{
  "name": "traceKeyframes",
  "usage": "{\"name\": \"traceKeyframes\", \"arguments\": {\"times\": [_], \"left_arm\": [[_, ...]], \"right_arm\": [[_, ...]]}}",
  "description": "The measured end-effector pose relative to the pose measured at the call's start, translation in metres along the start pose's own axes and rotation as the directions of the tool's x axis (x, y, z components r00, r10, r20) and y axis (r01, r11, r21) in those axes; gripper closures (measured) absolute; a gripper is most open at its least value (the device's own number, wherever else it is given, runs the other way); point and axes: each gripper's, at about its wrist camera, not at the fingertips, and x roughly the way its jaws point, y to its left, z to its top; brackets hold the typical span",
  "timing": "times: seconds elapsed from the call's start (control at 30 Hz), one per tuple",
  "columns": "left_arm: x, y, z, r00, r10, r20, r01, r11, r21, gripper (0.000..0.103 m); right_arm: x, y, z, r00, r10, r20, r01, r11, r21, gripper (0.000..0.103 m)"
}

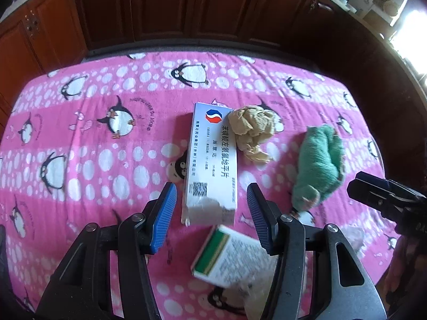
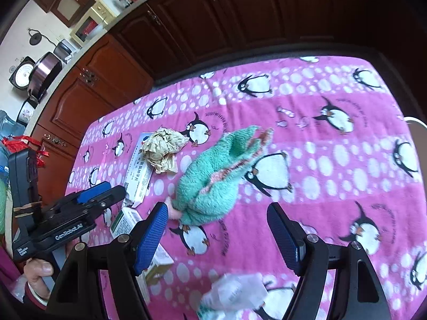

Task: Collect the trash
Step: 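Grasp the white medicine box with the left gripper while the right grasps the green towel, then carry the medicine box and green towel over the white bin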

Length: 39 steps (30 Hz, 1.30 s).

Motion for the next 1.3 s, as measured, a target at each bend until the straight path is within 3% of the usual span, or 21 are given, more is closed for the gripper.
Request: {"name": "traceKeyframes", "arguments": {"times": [0.3,0.47,0.5,0.53,0.57,0.6,0.7,1.03,1.3], "left_arm": [[0.039,-0.006,0.019,0.996,0.073,-0.047,-0.071,0.997,0.043,0.050],[0.046,-0.004,0.026,0.997,0.075,-0.035,-0.073,0.996,0.044,0.050],[0.046,-0.003,0.026,0.997,0.070,-0.032,-0.069,0.997,0.046,0.055],[0.045,-0.002,0.026,0.998,0.065,-0.027,-0.063,0.997,0.046,0.058],[0.045,-0.002,0.028,0.998,0.057,-0.025,-0.056,0.997,0.045,0.058],[0.043,0.000,0.027,0.999,0.048,-0.024,-0.047,0.998,0.042,0.058],[0.030,0.011,0.026,0.999,0.051,0.002,-0.051,0.998,0.027,0.059],[-0.030,0.008,0.020,0.994,0.045,0.100,-0.049,0.998,0.042,0.059],[-0.061,-0.040,0.016,0.988,0.024,0.152,-0.042,0.993,0.115,0.059]], "right_arm": [[0.032,0.003,0.016,0.999,-0.011,-0.047,0.011,1.000,0.013,0.028],[0.051,0.005,0.018,0.997,-0.004,-0.081,0.006,1.000,0.024,0.028],[0.054,0.006,0.018,0.996,0.002,-0.087,0.000,1.000,0.023,0.029],[0.056,0.006,0.016,0.996,0.002,-0.087,0.000,1.000,0.018,0.030],[0.055,0.008,0.015,0.998,0.000,-0.070,0.000,1.000,0.005,0.042],[0.053,0.007,0.014,0.998,0.018,-0.059,-0.018,1.000,0.001,0.051],[0.044,0.009,0.012,0.998,0.040,-0.040,-0.041,0.999,-0.025,0.056],[-0.017,0.012,0.005,0.996,0.074,0.048,-0.069,0.993,-0.093,0.057],[-0.056,0.005,-0.002,0.992,0.058,0.113,-0.045,0.992,-0.116,0.057]]}}
